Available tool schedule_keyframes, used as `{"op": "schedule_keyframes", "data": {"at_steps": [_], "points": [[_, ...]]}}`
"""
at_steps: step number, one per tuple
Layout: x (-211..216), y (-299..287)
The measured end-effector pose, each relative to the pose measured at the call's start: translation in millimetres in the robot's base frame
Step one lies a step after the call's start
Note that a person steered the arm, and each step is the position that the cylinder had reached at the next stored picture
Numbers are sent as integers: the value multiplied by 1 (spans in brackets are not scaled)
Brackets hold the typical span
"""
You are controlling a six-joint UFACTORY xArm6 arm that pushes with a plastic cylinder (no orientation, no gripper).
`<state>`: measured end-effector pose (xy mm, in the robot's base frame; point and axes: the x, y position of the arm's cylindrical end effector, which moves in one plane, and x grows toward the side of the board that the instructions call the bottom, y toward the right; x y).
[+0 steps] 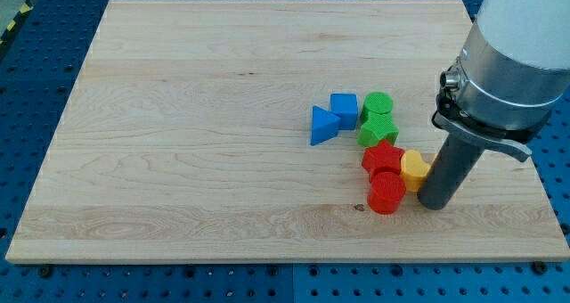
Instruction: Place the yellow heart diagonally towards the top right of the board
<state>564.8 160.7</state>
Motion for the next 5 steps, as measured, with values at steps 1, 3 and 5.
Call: {"op": "schedule_keyframes", "data": {"at_steps": [1,3,5], "points": [[11,0],[8,-2],[-7,4]]}}
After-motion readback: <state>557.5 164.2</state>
